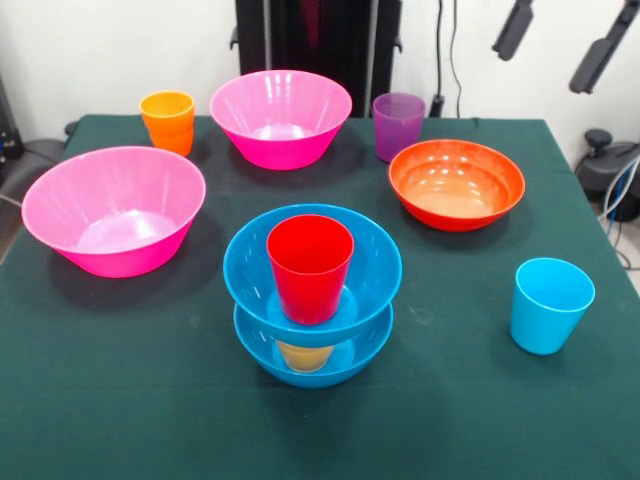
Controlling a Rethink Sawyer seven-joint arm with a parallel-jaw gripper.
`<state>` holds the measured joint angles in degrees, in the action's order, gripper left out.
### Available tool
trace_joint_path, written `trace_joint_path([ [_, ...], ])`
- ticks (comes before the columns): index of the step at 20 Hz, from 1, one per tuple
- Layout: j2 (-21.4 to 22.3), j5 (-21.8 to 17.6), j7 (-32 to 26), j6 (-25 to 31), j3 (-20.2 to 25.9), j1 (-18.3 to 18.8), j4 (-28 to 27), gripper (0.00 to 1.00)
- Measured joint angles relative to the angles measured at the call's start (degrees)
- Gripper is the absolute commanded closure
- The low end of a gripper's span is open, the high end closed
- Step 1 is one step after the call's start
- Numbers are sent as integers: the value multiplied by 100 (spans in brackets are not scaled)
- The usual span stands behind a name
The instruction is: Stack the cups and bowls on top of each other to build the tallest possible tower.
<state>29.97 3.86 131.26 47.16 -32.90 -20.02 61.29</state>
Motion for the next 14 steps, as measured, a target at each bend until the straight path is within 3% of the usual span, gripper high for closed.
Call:
trace_joint_path([
  [14,-3,249,0,28,-2,3,-22,0],
])
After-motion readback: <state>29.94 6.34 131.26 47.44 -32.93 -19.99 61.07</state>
